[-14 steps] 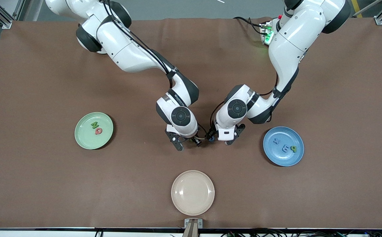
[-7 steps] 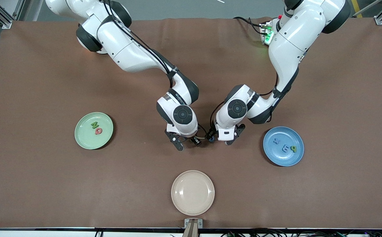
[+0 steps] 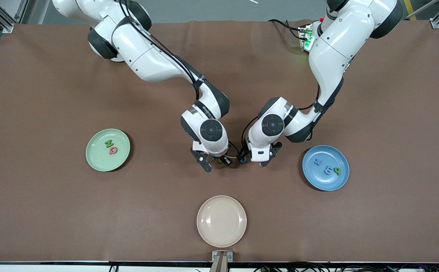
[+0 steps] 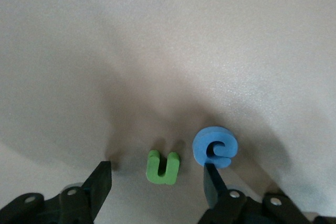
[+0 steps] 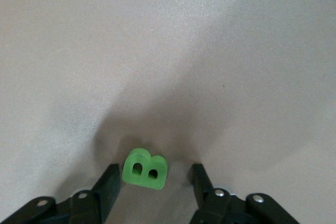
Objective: Sort upper and lower case letters into plates
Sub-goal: 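Grasp the green u with the left gripper while the right gripper holds B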
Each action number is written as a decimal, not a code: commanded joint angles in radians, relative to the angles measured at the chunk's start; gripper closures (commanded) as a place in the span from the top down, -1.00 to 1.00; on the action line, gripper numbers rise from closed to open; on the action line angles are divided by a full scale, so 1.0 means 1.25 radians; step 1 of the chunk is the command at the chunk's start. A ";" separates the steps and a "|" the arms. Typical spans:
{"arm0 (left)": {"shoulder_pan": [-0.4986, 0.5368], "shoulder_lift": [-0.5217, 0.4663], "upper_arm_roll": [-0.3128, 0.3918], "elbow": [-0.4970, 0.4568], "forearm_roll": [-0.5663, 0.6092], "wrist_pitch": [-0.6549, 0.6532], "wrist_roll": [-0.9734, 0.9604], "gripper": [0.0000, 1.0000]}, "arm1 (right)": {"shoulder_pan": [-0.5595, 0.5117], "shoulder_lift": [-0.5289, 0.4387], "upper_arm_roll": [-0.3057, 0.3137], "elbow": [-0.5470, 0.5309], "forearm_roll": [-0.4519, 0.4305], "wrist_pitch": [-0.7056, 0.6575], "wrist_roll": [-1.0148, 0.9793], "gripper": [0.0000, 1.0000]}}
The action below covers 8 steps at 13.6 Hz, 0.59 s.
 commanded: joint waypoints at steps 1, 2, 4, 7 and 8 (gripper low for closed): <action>0.001 -0.011 -0.002 -0.007 -0.002 -0.023 -0.018 0.58 | 0.008 -0.009 0.005 -0.028 -0.008 0.004 0.003 -0.47; 0.001 -0.014 -0.002 -0.010 -0.002 -0.023 -0.018 0.58 | 0.008 -0.011 0.005 -0.028 -0.008 0.003 0.003 -0.84; 0.001 -0.016 -0.002 -0.023 -0.002 -0.023 -0.023 0.57 | -0.008 -0.020 0.004 -0.029 -0.015 -0.016 -0.027 -1.00; 0.002 -0.017 -0.002 -0.034 -0.002 -0.023 -0.023 0.56 | -0.063 -0.096 0.004 -0.028 -0.014 -0.171 -0.184 -1.00; 0.001 -0.016 -0.002 -0.035 -0.002 -0.023 -0.023 0.55 | -0.082 -0.120 0.004 -0.029 -0.014 -0.210 -0.231 -1.00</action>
